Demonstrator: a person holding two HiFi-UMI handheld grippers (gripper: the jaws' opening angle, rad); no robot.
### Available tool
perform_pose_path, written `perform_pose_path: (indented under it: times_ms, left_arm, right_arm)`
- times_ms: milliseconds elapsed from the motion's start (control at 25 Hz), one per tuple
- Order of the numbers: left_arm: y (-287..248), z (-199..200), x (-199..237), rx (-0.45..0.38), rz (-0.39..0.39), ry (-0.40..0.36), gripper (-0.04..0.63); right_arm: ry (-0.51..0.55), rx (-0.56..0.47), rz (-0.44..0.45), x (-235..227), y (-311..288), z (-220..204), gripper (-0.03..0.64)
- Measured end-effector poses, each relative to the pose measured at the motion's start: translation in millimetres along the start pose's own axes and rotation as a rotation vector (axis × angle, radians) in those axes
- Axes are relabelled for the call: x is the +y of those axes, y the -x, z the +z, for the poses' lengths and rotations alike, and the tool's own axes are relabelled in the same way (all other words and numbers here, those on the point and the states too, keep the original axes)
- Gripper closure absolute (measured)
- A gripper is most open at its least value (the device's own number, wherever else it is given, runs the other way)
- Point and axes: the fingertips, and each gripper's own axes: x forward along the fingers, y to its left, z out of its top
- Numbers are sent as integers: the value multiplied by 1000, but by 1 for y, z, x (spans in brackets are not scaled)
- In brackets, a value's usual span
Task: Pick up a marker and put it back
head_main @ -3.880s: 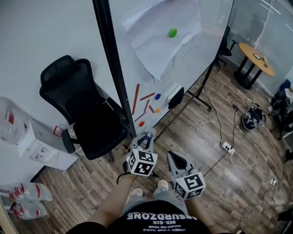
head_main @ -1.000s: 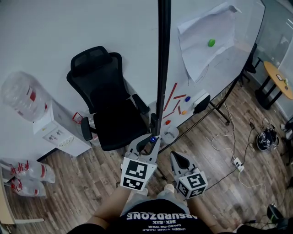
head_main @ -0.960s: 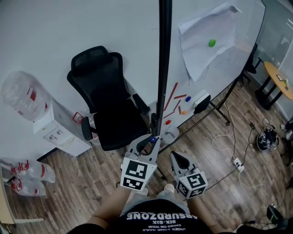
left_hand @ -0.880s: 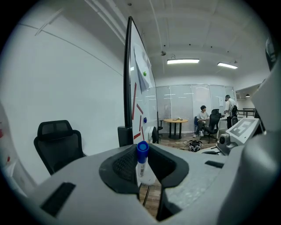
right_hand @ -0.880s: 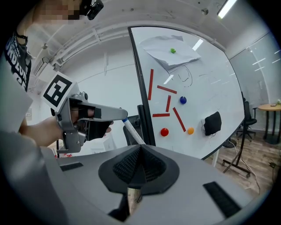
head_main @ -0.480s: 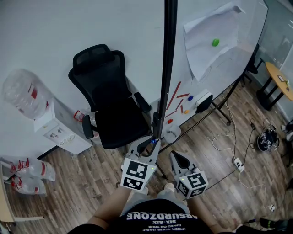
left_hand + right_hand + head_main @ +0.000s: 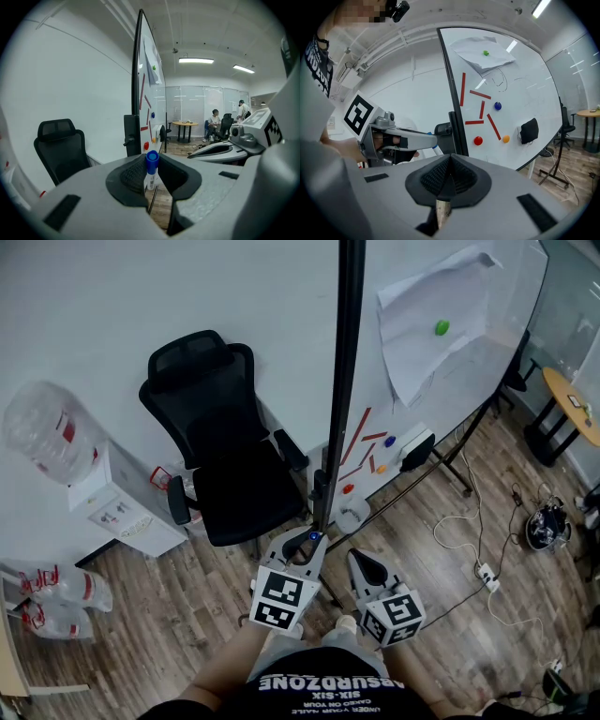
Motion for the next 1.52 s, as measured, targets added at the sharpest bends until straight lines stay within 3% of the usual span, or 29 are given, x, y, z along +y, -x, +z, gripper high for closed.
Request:
perform_pose_path:
  times_ms: [960, 1520]
  left_arm:
    - [-20, -69, -24, 140, -93, -7, 517]
    - [-24, -74, -28, 137, -115, -10, 517]
  right_arm:
    - [-4, 38, -4, 3, -2, -12, 620]
    - [-1, 44, -13, 2, 0, -14, 620]
